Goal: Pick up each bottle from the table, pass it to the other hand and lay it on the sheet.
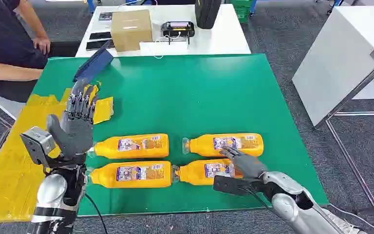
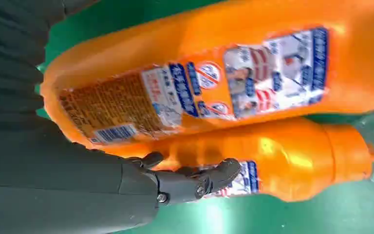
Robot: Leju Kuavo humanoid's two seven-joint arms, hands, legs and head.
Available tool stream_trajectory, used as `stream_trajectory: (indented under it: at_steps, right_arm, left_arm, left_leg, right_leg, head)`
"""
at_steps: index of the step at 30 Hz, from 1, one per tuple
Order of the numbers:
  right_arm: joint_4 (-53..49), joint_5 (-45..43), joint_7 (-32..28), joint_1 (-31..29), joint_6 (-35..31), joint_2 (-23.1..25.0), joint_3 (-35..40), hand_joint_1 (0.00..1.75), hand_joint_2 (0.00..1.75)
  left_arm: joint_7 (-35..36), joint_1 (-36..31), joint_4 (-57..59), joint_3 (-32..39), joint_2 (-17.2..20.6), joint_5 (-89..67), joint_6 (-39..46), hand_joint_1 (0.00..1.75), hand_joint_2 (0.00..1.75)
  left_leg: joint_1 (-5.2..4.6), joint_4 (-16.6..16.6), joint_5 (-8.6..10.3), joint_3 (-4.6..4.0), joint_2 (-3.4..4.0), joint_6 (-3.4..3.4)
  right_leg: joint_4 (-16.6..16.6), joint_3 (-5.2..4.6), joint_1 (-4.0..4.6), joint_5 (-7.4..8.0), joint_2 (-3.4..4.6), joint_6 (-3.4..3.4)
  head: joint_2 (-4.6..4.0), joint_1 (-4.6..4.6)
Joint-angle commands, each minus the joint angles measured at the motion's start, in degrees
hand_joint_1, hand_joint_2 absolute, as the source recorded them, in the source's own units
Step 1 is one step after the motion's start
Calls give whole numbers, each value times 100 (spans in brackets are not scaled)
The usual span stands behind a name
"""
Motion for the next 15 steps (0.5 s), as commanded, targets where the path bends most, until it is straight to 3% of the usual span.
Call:
stream_trajectory:
  at_steps: [1,5,9,10,11,15]
  right_arm:
    - [112,23,118,-340,257,-553,775,0,175]
    - [-78,118,135,-437,577,-1093,1332,0,175]
    - [258,831,102,-411,481,-1165,1865,5,175]
    - [352,899,85,-368,386,-1118,1902,150,175]
    - [547,1227,63,-409,338,-965,2077,175,175]
    - [1139,1354,163,-249,186,-664,2129,175,175]
  left_arm:
    - [42,-282,555,-33,-8,97,3,0,0]
    - [31,-408,781,-23,-26,214,-47,0,0]
    - [40,-601,1028,-101,-75,344,-102,0,0]
    - [41,-623,1047,-116,-80,350,-99,0,0]
    - [47,-704,1050,-138,-118,440,-102,0,0]
    - [259,-823,1040,-265,-141,564,-12,0,0]
  left_leg:
    - [3,0,-2,8,-6,-5]
    - [3,3,-4,12,-14,-6]
    - [1,0,-2,15,-21,-4]
    - [2,1,-3,18,-24,-5]
    - [4,-4,-1,23,-28,-6]
    - [9,-6,-3,28,-27,-10]
  right_leg:
    - [-1,9,1,-2,13,-6]
    - [0,14,0,-5,15,-8]
    - [-5,20,-4,-4,5,-7]
    - [-8,26,-4,-4,8,-8]
    - [-14,33,-2,-3,2,-8]
    - [-18,39,2,-3,8,-11]
  head:
    - [0,0]
    - [0,-2]
    - [0,-2]
    - [0,0]
    - [0,-2]
    - [0,-2]
